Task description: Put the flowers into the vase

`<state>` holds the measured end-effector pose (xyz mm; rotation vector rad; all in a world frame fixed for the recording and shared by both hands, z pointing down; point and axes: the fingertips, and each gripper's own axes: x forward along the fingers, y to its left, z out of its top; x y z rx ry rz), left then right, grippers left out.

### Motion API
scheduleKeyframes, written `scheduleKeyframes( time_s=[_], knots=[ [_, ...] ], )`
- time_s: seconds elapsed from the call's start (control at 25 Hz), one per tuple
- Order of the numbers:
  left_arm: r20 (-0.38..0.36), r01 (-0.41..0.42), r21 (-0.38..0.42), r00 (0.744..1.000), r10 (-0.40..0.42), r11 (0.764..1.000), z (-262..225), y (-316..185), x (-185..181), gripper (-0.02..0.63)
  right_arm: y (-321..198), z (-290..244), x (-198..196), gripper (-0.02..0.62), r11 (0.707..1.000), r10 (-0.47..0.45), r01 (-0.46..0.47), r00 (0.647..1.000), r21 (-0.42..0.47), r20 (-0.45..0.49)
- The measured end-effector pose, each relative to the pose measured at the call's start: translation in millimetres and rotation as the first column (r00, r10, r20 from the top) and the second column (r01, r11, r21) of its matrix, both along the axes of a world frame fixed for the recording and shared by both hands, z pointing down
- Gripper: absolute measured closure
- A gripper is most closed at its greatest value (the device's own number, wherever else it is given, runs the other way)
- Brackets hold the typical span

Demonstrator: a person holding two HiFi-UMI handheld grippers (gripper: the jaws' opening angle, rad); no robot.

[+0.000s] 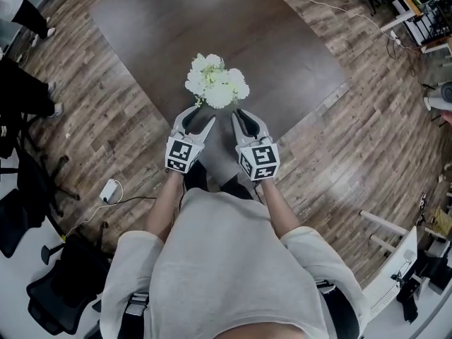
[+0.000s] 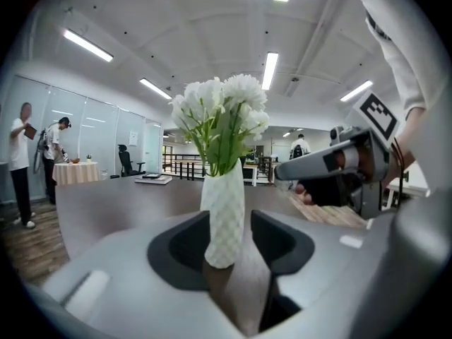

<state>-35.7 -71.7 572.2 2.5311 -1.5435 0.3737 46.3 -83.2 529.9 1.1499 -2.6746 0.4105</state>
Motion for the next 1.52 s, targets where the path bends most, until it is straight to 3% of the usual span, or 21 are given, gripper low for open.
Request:
scheduleKeyframes(
  time_s=[0.16,0.32,0.56,1.08,1.52],
  knots=[
    [0.006,0.042,-0.002,0.999,-0.042,0.999,-3.1,15.4,-2.4,0.53,11.0,0.2,8.3,0.584,1.0,-0.012,0.012,1.0,0.0,0.0],
    [0.023,0.035,0.0,0.999,-0.035,0.999,-8.1,31.0,3.7,0.592,25.8,-4.5,8.0,0.595,1.0,-0.027,0.027,1.0,0.009,0.006],
    [-0.039,0.0,0.003,0.999,0.0,1.0,-33.1,46.7,5.8,0.595,47.2,-15.2,3.2,0.597,1.0,-0.013,0.013,1.0,0.021,0.019],
    [-0.021,-0.064,0.041,0.998,0.065,0.997,-57.2,146.5,-24.3,0.595,142.2,-25.0,-20.9,0.598,0.993,0.113,-0.113,0.994,0.024,0.011],
    [-0.028,-0.087,0.052,0.996,0.088,0.995,-60.5,192.7,-10.6,0.595,192.0,-28.2,-12.9,0.598,0.99,0.131,-0.13,0.991,0.053,-0.016]
  ],
)
